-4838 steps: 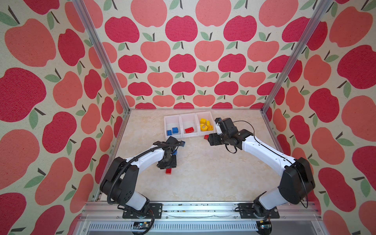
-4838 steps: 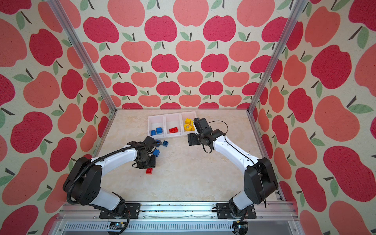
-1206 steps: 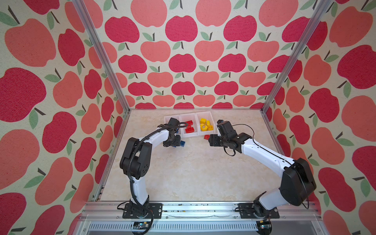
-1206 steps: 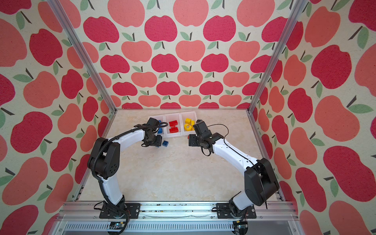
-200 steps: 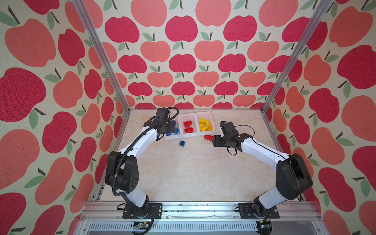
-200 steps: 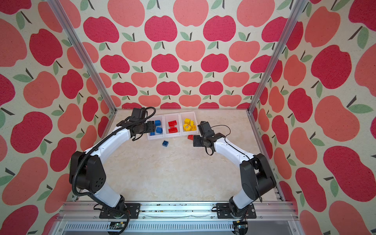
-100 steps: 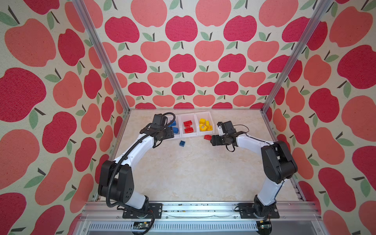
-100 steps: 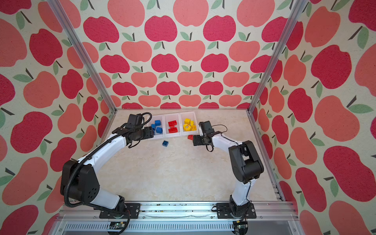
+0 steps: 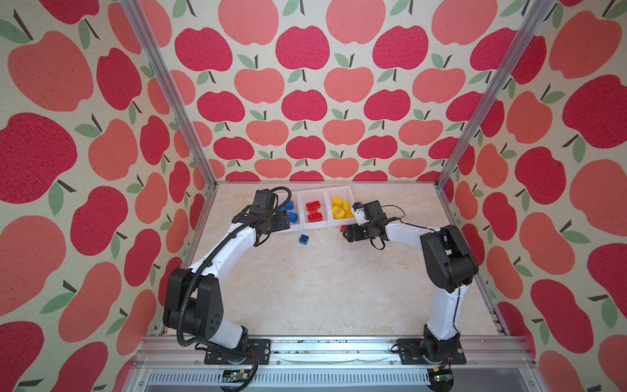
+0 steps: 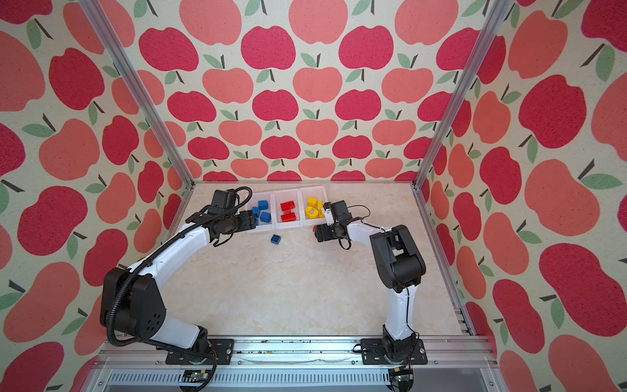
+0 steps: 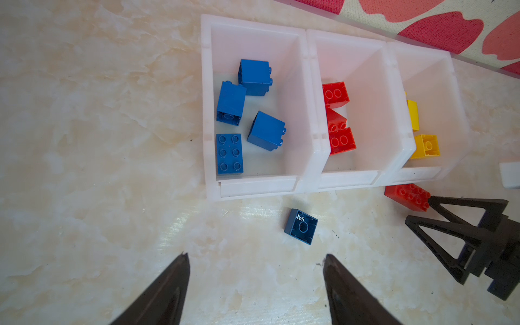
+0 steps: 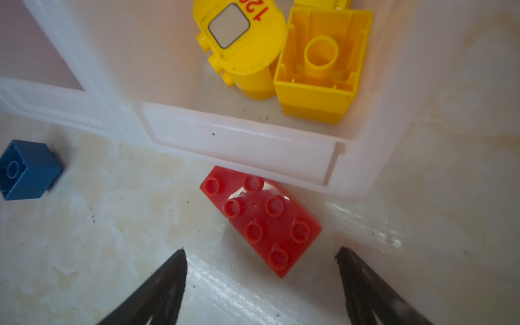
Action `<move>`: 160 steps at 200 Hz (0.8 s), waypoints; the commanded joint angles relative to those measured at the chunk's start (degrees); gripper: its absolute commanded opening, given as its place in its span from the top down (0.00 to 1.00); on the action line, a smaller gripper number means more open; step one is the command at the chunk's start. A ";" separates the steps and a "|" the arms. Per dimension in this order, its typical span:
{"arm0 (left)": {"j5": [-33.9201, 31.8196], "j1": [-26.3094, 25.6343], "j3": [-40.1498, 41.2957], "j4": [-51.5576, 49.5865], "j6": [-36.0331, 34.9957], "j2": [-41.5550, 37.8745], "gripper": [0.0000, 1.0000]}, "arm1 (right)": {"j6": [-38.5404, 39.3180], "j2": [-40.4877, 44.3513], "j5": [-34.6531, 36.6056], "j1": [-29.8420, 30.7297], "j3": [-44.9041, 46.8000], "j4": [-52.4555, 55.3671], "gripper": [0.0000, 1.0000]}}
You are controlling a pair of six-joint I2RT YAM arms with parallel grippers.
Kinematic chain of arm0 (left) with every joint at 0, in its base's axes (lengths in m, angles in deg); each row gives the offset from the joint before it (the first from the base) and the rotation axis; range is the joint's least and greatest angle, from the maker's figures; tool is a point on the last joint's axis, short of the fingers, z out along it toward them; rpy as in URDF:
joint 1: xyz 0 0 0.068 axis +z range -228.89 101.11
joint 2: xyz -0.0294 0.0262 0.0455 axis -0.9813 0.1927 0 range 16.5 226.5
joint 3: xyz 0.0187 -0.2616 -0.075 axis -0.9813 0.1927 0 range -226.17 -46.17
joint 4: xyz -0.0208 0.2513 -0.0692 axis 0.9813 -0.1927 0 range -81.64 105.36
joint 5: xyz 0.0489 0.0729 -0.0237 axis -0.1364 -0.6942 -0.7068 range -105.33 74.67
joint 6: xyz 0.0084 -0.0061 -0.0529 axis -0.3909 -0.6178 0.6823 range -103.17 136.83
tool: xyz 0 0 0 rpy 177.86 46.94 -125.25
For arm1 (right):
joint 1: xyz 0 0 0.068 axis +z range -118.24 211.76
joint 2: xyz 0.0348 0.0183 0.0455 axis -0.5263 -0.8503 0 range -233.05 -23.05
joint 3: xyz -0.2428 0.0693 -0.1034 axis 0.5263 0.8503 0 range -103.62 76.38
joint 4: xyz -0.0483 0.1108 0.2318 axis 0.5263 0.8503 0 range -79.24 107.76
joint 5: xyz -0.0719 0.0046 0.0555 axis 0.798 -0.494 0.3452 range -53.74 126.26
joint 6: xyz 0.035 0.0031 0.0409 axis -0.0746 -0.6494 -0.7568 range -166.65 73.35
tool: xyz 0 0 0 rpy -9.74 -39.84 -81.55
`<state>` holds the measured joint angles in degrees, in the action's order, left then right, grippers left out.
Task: Sort the legos into containers by color
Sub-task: Pick up the lego from the top-center of the table.
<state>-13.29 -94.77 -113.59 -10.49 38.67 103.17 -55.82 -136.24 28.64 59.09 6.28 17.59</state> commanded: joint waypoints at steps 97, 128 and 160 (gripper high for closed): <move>0.49 0.45 0.07 0.74 1.28 -0.55 0.22 | 5.47 -3.51 -1.35 0.34 -2.39 -2.86 0.16; 0.68 0.41 0.09 0.96 1.54 -0.42 0.22 | 6.95 -3.53 -0.29 1.12 -2.06 -2.36 0.19; 0.86 0.41 0.08 0.98 1.66 -0.51 0.22 | 7.89 -2.85 1.39 2.02 -1.32 -2.00 0.24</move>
<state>-12.98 -94.66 -113.59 -10.49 39.74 103.17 -50.14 -138.58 28.71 60.23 4.59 14.86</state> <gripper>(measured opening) 0.779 0.774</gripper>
